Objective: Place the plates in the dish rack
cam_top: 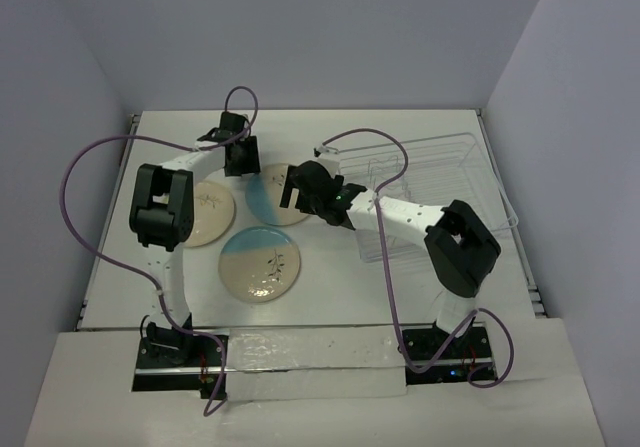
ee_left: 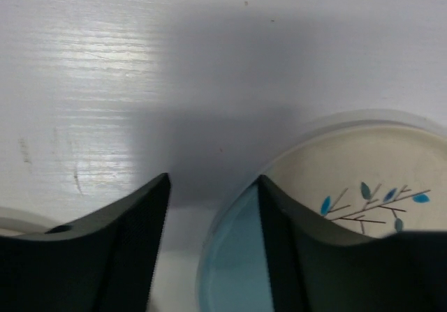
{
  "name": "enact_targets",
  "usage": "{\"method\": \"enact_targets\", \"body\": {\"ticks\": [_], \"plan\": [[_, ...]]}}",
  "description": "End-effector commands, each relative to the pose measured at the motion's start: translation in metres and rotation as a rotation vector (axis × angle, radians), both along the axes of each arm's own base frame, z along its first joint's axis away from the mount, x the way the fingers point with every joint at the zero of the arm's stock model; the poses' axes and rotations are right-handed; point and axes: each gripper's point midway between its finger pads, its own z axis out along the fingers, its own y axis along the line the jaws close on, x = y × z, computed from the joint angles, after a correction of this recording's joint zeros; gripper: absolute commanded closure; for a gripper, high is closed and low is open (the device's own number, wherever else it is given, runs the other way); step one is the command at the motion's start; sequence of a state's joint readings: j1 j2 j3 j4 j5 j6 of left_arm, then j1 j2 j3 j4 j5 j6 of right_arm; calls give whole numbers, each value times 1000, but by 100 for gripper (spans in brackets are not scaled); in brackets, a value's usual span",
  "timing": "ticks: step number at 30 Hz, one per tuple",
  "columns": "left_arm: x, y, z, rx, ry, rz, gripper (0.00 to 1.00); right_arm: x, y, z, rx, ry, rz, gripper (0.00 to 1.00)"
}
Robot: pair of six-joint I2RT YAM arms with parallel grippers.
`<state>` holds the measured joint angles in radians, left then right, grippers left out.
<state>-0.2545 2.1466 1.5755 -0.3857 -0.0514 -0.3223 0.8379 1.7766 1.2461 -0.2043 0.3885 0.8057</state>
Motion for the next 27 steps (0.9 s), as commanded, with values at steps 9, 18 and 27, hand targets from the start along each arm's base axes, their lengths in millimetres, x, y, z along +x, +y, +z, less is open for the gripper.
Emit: {"method": "enact_targets", "body": {"ticks": [9, 18, 27], "plan": [[-7, 7, -18, 48, 68, 30, 63, 22, 1, -14, 39, 32, -97, 0], [-10, 15, -31, 82, 106, 75, 67, 32, 12, -31, 21, 72, -115, 0], [-15, 11, -42, 59, 145, 82, 71, 53, 12, -46, 52, 83, -231, 0]]}}
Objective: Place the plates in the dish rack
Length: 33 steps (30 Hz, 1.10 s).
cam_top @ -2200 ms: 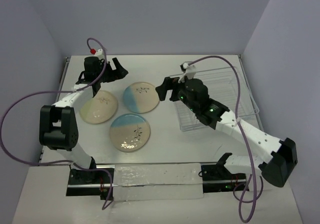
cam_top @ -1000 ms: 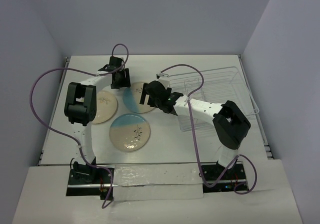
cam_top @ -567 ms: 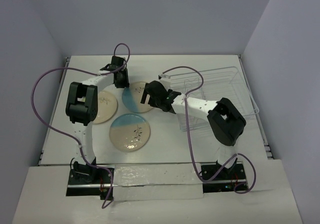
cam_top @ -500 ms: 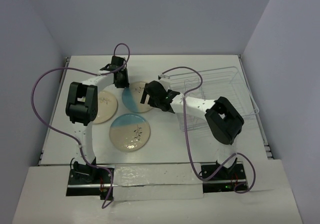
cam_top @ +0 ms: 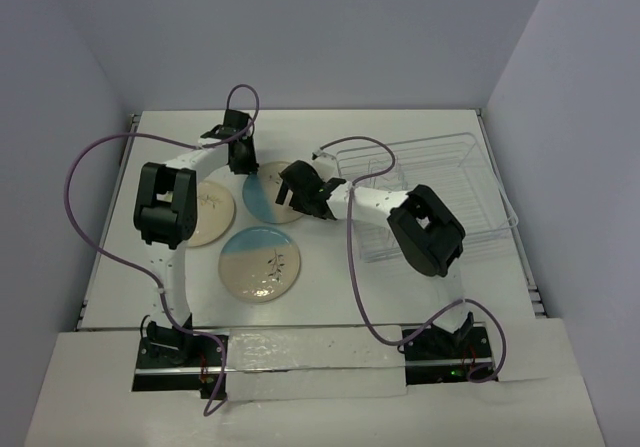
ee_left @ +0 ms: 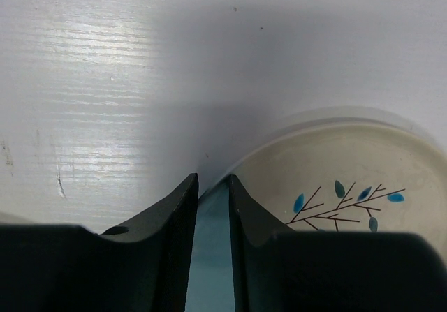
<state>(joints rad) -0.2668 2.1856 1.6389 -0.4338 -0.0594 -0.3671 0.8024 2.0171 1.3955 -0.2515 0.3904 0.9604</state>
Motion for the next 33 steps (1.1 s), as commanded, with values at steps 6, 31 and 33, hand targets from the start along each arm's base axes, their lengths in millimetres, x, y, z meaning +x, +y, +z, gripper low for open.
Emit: {"method": "enact_targets", "body": {"ticks": [6, 31, 33], "plan": [[-29, 27, -55, 92, 218, 200, 79, 37, -13, 12, 7, -70, -160, 0], [-50, 43, -46, 22, 243, 317, 83, 90, -20, 4, 56, -23, -222, 1], [-49, 38, -45, -5, 241, 297, 87, 92, -11, 0, 79, -5, -199, 1]]}}
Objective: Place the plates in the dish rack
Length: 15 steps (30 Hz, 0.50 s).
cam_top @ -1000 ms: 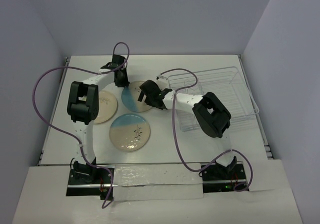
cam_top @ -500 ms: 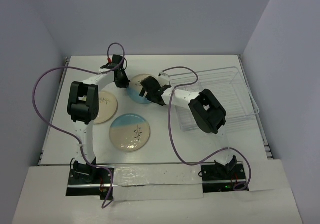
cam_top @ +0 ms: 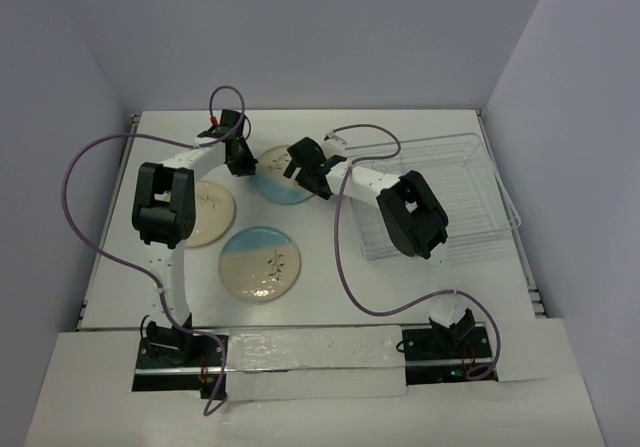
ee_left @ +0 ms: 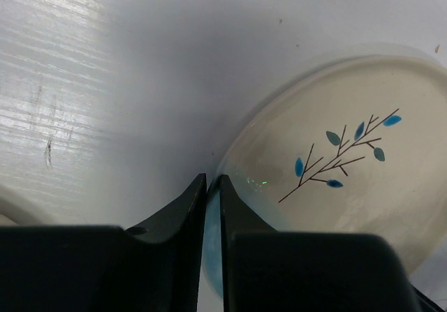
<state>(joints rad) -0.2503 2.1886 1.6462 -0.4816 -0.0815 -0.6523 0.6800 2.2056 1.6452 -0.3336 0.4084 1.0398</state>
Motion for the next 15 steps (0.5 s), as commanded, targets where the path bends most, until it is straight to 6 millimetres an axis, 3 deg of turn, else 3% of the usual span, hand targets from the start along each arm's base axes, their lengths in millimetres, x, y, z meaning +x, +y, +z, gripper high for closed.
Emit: {"method": "enact_targets", "body": {"ticks": [1, 3, 5, 8, 11, 14, 15], "plan": [[-46, 34, -44, 89, 199, 11, 90, 15, 17, 6, 61, -4, 9, 1], [-48, 35, -45, 95, 206, 13, 94, 18, 24, 7, 83, -4, 16, 2], [-48, 38, -47, 109, 213, 23, 100, 20, 29, 6, 93, 1, 29, 8], [-47, 37, -48, 103, 212, 14, 100, 24, 31, 15, 102, -22, 22, 19], [-48, 35, -48, 99, 212, 8, 100, 34, 37, 45, 162, -113, 21, 30], [-48, 34, -47, 95, 208, 2, 100, 34, 42, 57, 212, -160, 43, 33], [-48, 33, -47, 93, 207, 1, 100, 38, 48, 74, 258, -209, 57, 34]]}}
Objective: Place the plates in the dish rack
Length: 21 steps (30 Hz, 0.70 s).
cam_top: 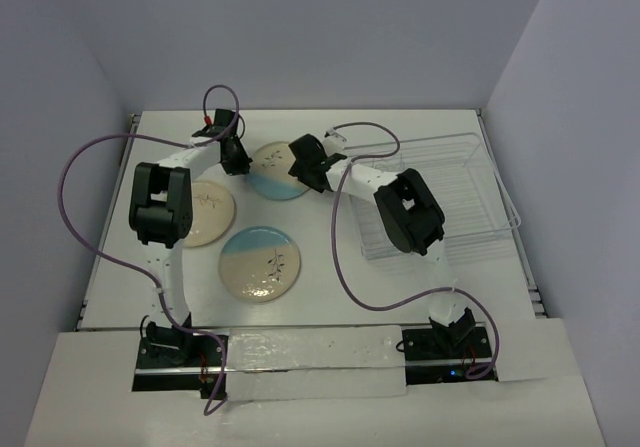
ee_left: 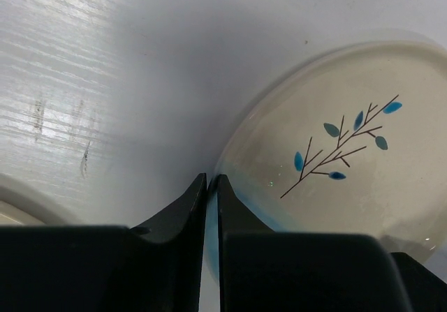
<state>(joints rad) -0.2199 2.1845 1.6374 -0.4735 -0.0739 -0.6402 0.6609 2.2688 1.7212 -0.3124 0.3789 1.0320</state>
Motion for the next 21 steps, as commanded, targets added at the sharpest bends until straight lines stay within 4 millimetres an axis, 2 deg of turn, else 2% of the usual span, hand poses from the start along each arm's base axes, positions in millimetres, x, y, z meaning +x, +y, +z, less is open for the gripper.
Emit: {"method": "enact_targets", "body": {"ticks": [1, 6, 10, 14, 21], "plan": [[-52, 18, -46, 94, 208, -17, 100, 22, 44, 93, 256, -235, 59, 34], [-51, 13, -45, 73, 202, -30, 100, 34, 49, 148, 339, -372, 53, 37], [-53, 10, -45, 60, 201, -32, 100, 35, 51, 190, 432, -488, 58, 38], [-54, 3, -42, 17, 190, -48, 100, 35, 55, 205, 471, -537, 85, 40], [-56, -2, -45, -7, 193, -54, 100, 43, 75, 198, 534, -524, 167, 41]]}}
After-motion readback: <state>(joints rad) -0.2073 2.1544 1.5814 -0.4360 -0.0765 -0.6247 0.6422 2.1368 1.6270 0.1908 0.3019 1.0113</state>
